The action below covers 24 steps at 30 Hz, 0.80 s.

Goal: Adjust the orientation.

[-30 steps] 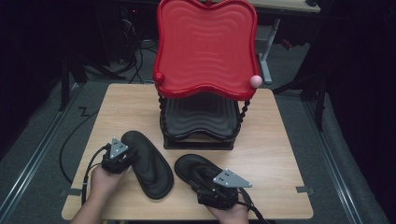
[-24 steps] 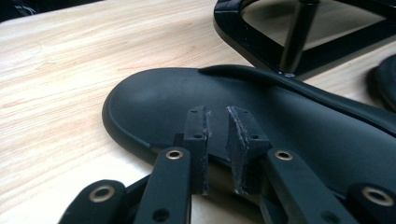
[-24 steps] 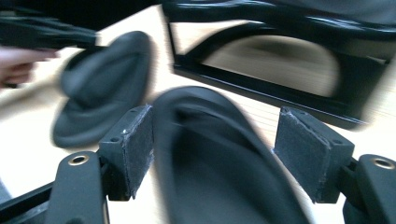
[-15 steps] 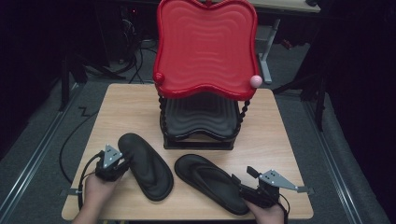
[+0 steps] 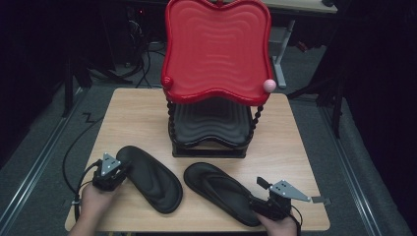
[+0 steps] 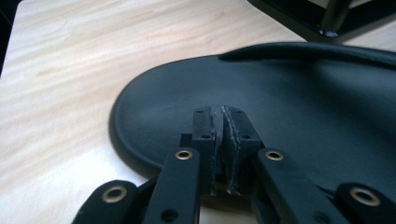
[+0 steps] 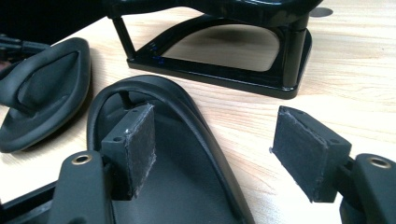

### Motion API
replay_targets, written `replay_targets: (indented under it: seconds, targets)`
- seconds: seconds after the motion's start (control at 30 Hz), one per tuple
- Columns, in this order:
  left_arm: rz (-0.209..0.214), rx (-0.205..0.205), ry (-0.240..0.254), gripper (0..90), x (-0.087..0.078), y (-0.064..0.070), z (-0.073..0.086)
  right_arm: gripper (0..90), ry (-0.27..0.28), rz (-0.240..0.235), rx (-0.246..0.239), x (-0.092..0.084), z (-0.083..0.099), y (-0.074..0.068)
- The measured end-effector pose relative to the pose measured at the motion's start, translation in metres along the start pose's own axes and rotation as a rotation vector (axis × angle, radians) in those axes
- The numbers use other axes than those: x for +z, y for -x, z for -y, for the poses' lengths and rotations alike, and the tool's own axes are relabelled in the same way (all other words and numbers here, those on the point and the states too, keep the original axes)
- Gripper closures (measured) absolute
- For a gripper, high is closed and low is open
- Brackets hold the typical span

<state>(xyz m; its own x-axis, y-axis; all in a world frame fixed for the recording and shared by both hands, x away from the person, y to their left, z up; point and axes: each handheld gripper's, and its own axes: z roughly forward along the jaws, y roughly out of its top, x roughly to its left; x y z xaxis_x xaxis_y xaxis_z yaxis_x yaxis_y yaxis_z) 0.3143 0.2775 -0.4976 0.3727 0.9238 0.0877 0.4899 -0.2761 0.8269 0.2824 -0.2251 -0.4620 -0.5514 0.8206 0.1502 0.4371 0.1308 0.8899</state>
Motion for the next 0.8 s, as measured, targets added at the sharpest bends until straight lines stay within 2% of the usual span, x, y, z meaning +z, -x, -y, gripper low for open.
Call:
replay_targets:
  seconds: [0.17, 0.23, 0.37, 0.53, 0.6, 0.67, 0.7, 0.73, 0.8]
  targets:
    - [0.013, 0.001, 0.015, 83.3, -0.028, 0.008, 0.017, 30.3, 0.005, 0.000, 0.009, -0.002, -0.001, 0.001]
    - [0.020, -0.015, 0.026, 83.2, -0.039, 0.011, 0.025, 30.4, 0.006, -0.002, 0.010, -0.002, -0.001, 0.002]
    - [0.023, -0.005, 0.042, 82.9, -0.057, 0.016, 0.037, 30.5, 0.002, -0.007, 0.008, 0.000, -0.001, 0.001]
    - [0.029, -0.018, 0.128, 68.2, -0.076, 0.008, 0.045, 30.7, -0.004, -0.014, 0.005, 0.003, -0.001, -0.001]
    - [0.070, -0.016, 0.160, 60.8, -0.084, 0.006, 0.048, 30.8, -0.006, -0.015, 0.001, 0.004, -0.001, -0.002]
    - [0.101, 0.008, 0.169, 54.9, -0.088, 0.008, 0.051, 30.9, -0.011, -0.018, 0.000, 0.005, 0.000, -0.004]
    - [0.130, 0.012, 0.179, 51.9, -0.089, 0.009, 0.053, 31.0, -0.013, -0.019, 0.000, 0.006, 0.000, -0.004]
    - [0.157, 0.020, 0.180, 49.1, -0.089, 0.010, 0.054, 31.1, -0.014, -0.019, -0.001, 0.007, 0.000, -0.004]
    - [0.178, 0.022, 0.173, 43.8, -0.085, 0.012, 0.055, 31.3, -0.018, -0.020, 0.000, 0.008, 0.000, -0.005]
